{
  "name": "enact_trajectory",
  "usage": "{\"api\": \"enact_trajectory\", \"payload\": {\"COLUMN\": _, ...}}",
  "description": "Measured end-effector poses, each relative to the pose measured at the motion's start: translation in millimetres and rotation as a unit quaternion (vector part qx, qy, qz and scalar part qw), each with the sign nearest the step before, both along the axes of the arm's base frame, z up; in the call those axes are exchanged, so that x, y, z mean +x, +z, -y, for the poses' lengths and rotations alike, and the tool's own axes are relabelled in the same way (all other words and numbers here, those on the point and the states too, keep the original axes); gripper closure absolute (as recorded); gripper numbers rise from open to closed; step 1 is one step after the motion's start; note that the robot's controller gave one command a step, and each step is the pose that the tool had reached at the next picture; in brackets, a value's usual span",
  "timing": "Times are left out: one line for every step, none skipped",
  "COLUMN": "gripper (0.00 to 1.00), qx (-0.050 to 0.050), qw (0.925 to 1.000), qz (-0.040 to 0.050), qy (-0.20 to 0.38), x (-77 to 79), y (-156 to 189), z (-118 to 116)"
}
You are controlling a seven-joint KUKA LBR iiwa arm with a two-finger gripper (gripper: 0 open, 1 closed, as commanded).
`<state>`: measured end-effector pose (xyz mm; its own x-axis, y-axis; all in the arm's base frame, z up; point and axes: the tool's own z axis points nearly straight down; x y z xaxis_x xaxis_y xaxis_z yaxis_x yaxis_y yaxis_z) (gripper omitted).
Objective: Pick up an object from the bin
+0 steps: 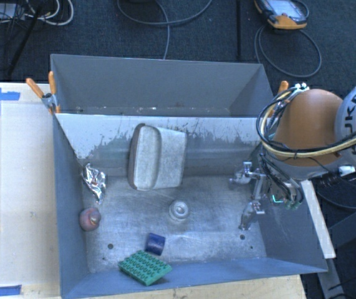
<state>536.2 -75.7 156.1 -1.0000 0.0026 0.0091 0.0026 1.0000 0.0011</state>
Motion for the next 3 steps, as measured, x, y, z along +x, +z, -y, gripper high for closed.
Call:
{"api": "enact_trajectory", "payload": {"gripper": 0.00, "qx": 0.001, "qw": 0.9984, "qz": 0.0068, "qy": 0.056, "x": 66.8, "y": -13, "z": -61}}
{"api": "enact_trajectory", "payload": {"gripper": 0.00, "qx": -0.001, "qw": 0.9900, "qz": 0.0053, "qy": 0.141, "x": 57.4, "y": -84, "z": -99}}
{"api": "enact_trajectory", "payload": {"gripper": 0.00, "qx": 0.000, "qw": 0.9665, "qz": 0.0103, "qy": 0.256, "x": 11.6, "y": -83, "z": -113}}
